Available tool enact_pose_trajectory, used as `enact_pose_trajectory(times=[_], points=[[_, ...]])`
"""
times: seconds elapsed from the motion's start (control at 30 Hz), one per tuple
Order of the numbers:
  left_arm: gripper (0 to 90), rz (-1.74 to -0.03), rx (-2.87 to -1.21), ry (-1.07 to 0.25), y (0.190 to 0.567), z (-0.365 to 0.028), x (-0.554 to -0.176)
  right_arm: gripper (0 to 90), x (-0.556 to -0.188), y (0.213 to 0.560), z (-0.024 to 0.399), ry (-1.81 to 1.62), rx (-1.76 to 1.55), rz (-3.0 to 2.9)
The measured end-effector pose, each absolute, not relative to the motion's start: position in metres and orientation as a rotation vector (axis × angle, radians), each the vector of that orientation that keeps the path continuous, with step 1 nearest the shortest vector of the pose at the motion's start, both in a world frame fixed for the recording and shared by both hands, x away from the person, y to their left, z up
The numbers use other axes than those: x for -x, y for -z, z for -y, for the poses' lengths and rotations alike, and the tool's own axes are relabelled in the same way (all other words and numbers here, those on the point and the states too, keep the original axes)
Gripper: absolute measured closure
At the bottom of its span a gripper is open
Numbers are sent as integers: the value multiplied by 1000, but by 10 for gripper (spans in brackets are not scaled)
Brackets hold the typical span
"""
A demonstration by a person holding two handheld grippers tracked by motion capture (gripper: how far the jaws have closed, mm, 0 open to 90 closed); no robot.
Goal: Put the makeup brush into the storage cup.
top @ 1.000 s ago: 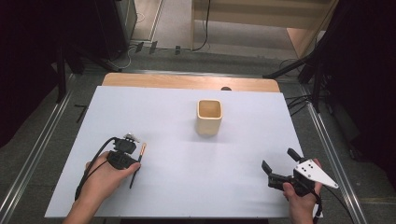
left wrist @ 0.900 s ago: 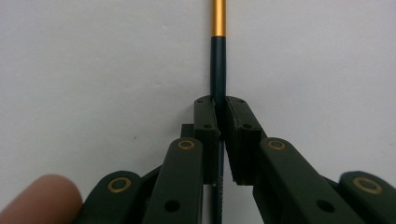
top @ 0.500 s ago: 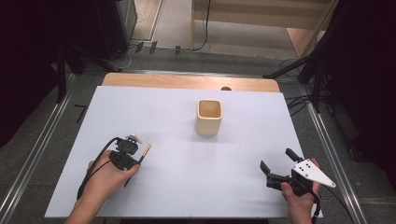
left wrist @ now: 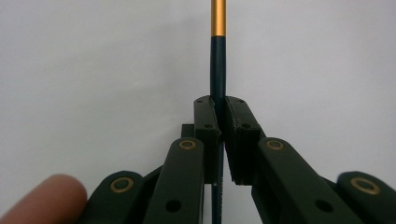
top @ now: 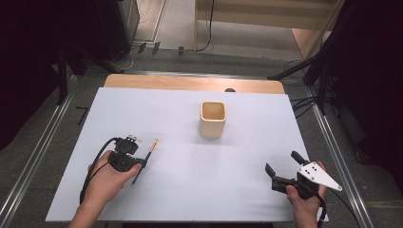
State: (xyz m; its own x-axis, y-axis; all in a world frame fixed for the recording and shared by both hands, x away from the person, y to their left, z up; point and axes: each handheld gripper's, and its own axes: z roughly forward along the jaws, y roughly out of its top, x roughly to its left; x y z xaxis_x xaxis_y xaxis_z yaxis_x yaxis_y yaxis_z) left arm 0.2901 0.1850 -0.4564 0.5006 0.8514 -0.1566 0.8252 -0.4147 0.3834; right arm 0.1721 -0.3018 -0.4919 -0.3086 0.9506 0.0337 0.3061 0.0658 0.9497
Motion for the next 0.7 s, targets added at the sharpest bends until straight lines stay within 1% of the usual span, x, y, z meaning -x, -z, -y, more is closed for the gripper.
enact_pose_trajectory(times=[0.07, 0.1, 0.2, 0.3, 0.33, 0.47, 0.63, 0.7], points=[[851, -1319, -2253, -50, 453, -188, -289, 0, -172, 492, 301, -1260, -1262, -1695], [851, -1319, -2253, -50, 453, -188, -289, 0, -172, 492, 301, -1260, -1262, -1695], [851, -1222, -2179, -38, 449, -189, -285, 0, -172, 491, 298, -1252, -1253, -1704], [850, -1188, -2131, -26, 448, -190, -284, 0, -173, 491, 294, -1258, -1242, -1712], [850, -1134, -2084, -26, 446, -189, -281, 0, -174, 491, 293, -1260, -1239, -1716], [850, -1075, -2051, -64, 448, -184, -278, 0, -174, 488, 289, -1267, -1231, -1717], [851, -1005, -1954, -72, 448, -179, -276, 0, -175, 480, 281, -1305, -1235, -1727], [850, -993, -1944, -82, 448, -178, -275, 0, -176, 478, 280, -1306, -1232, -1729]])
